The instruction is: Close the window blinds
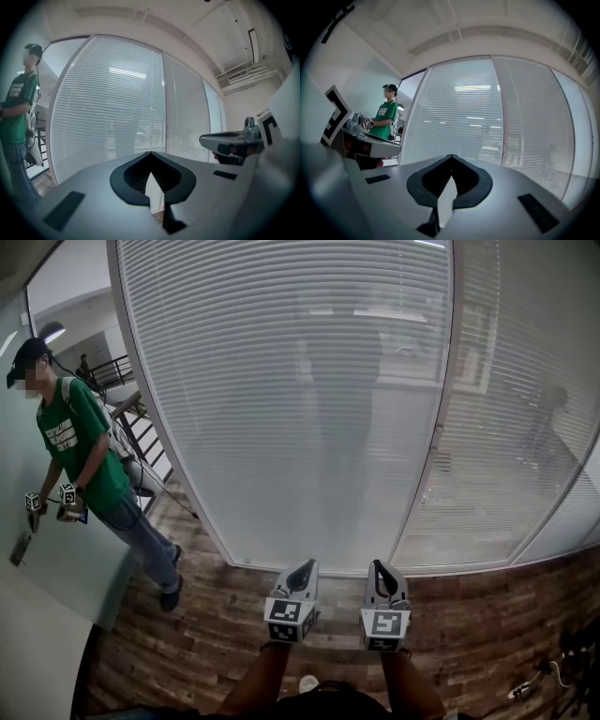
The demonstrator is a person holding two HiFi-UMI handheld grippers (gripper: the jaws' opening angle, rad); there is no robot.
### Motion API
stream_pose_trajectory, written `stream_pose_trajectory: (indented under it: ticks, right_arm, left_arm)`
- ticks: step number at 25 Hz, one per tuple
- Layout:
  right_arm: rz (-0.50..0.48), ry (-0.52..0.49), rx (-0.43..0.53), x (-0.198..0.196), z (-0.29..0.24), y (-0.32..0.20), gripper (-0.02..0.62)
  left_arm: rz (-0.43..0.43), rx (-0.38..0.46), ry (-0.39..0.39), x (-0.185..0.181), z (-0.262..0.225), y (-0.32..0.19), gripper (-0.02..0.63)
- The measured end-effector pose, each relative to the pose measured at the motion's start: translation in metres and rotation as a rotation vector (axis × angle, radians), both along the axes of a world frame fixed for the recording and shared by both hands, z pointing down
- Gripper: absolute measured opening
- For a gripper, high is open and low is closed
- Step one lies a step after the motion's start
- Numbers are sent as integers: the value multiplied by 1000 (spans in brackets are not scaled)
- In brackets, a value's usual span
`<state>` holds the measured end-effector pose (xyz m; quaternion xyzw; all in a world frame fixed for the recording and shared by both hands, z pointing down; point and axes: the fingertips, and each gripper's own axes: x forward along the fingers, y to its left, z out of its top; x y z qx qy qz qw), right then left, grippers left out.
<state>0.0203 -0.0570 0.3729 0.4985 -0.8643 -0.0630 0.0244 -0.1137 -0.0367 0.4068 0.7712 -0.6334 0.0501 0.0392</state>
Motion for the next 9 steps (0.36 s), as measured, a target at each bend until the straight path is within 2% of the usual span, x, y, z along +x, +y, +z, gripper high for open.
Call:
stream_pose_trajectory:
  ticks: [4, 6, 9]
  right_arm:
    - [5, -6, -31, -3, 2, 2, 3]
    - [-5, 31, 10, -9, 4, 1, 3]
    - [-12, 35, 42, -19, -4, 2, 3]
  left_arm:
    - [-7, -2, 0, -2, -5, 3, -5]
    - [-12, 8, -2, -6, -9, 2, -5]
    - [-23, 9, -1, -11, -15, 2, -5]
